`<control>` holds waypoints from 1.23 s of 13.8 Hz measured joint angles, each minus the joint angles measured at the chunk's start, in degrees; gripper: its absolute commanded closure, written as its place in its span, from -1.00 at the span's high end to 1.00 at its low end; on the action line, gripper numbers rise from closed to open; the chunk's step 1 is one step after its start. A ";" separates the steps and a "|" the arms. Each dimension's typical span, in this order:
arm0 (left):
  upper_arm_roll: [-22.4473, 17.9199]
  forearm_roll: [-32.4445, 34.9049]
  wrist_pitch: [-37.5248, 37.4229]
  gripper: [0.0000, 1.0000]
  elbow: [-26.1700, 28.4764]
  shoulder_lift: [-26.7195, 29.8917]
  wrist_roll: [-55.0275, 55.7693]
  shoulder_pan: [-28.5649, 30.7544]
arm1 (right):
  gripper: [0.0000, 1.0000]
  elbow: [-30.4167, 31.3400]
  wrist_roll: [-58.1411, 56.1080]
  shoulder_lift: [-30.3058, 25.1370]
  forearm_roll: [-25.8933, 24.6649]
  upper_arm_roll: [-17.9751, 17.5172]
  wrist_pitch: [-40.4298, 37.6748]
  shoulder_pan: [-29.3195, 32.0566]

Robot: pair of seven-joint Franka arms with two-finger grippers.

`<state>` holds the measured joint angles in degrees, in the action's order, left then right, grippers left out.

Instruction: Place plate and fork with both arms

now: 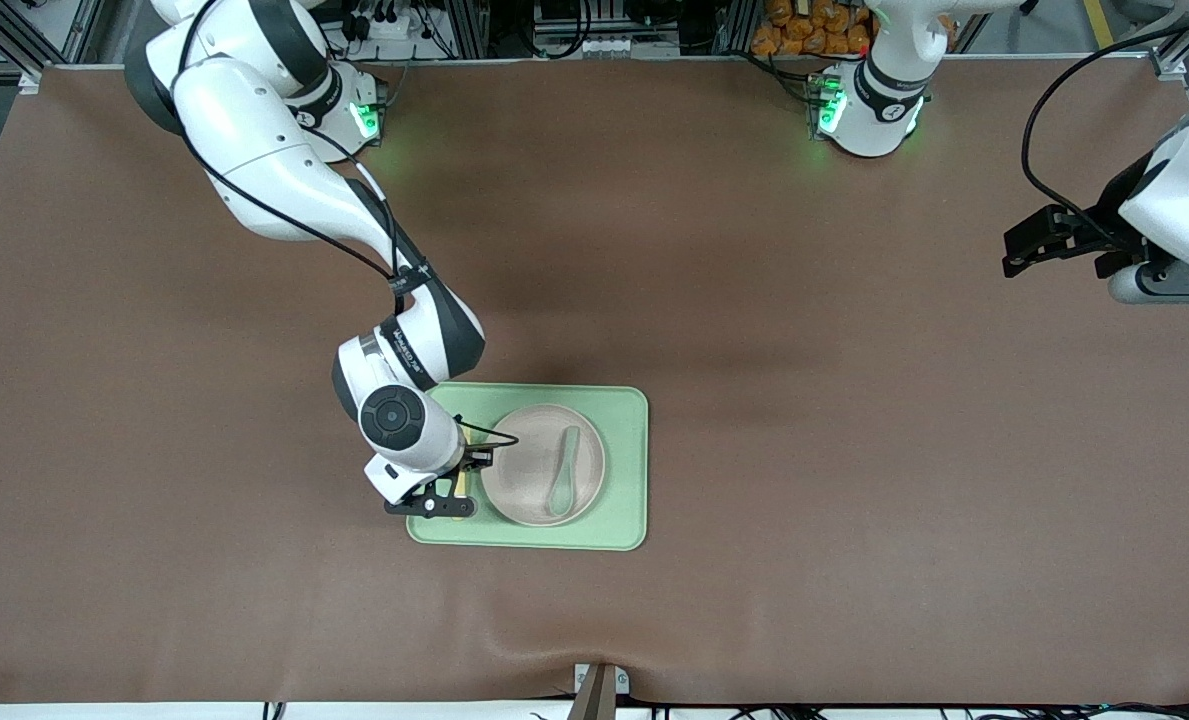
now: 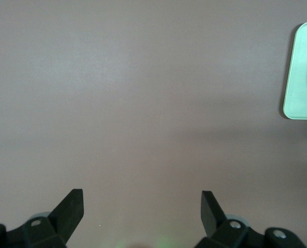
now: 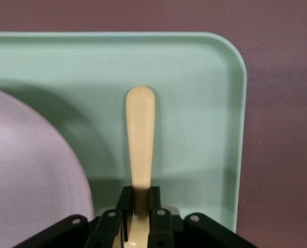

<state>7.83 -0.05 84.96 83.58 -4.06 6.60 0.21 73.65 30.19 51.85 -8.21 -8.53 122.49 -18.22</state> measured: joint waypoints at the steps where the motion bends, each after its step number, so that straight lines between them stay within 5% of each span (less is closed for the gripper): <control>1: 0.00 0.00 0.00 1.00 0.00 0.00 0.01 0.01 | 1.00 0.12 0.00 -0.39 0.00 0.00 -0.32 0.01; 10: -0.04 0.00 0.01 1.00 0.00 -0.07 0.02 0.06 | 1.00 -1.23 -1.68 -7.55 0.01 0.38 -7.66 4.57; 17: -0.04 0.00 0.21 1.00 -0.02 -0.48 0.02 0.07 | 1.00 -3.17 -3.49 -21.13 0.11 -7.96 -21.55 17.59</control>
<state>7.80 -0.04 85.17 83.56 -4.55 6.62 0.28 70.48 26.70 30.72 -8.10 -16.48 100.94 -0.64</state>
